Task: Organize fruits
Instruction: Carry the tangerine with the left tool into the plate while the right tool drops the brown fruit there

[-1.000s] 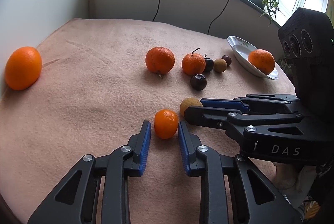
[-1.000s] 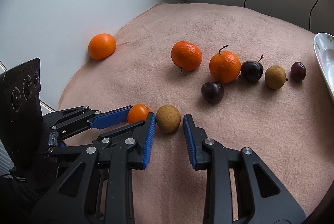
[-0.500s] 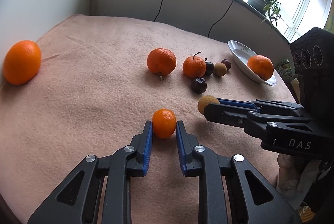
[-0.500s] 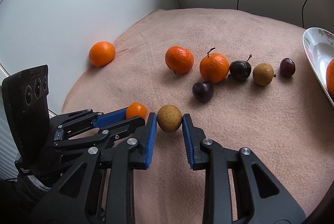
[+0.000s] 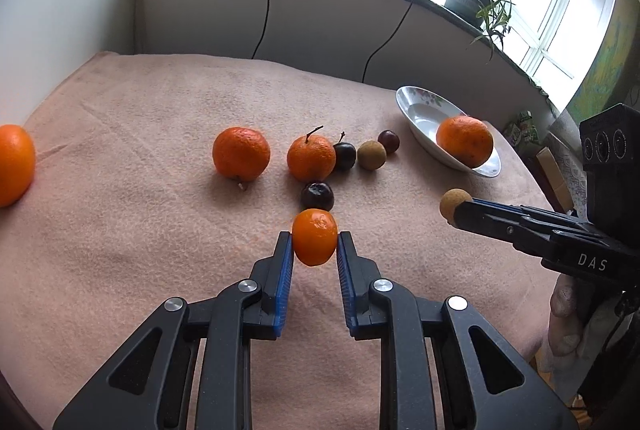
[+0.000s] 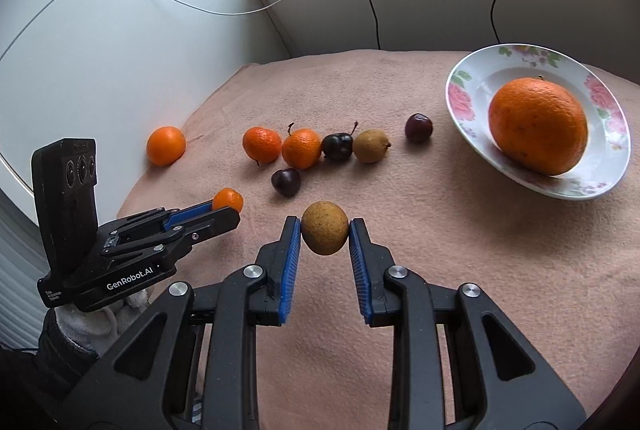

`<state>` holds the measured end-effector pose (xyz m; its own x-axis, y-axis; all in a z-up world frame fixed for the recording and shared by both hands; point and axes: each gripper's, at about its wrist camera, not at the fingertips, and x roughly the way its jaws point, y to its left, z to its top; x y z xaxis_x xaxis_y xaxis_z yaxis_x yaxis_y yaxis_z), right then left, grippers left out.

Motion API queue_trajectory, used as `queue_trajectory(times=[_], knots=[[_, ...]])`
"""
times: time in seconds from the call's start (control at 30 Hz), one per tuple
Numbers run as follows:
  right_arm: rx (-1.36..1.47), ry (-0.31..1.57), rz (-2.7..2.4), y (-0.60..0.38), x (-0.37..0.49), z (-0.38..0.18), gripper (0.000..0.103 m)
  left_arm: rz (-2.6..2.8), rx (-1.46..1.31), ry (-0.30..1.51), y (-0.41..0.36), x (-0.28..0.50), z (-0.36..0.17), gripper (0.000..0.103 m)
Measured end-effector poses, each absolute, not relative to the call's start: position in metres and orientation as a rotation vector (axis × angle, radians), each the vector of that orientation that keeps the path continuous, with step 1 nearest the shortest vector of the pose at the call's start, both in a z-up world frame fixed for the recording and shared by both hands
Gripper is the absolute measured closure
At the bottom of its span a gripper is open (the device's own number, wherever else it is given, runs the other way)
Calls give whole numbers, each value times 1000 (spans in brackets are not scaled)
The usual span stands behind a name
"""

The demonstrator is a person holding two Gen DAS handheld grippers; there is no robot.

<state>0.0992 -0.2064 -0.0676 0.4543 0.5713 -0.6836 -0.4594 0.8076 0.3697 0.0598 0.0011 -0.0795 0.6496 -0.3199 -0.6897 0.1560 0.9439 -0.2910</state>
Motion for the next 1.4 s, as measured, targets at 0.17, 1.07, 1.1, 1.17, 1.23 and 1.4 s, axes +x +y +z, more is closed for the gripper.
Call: queue_trajectory(times=[0.17,1.07,1.1,1.17,1.23,1.4], knots=[[161,869,574,-237,100,-64,77,-306,-191,803,-16,72,-71,83],[221,801,307,-349,140,-54,77,-441,-95,768,-105,163,-50,83],[219,802,304,-350,142,-55,77,-440,-93,770,-107,166,-51,83],[218,805,299,-352,148,-57,77,-442,-91,775,-109,172,-52,83],[218,808,297,-353,152,-59,77,-444,-86,779,-112,177,-53,83],[206,820,290,-352,162,-64,77,-450,-63,792,-121,186,-57,83]])
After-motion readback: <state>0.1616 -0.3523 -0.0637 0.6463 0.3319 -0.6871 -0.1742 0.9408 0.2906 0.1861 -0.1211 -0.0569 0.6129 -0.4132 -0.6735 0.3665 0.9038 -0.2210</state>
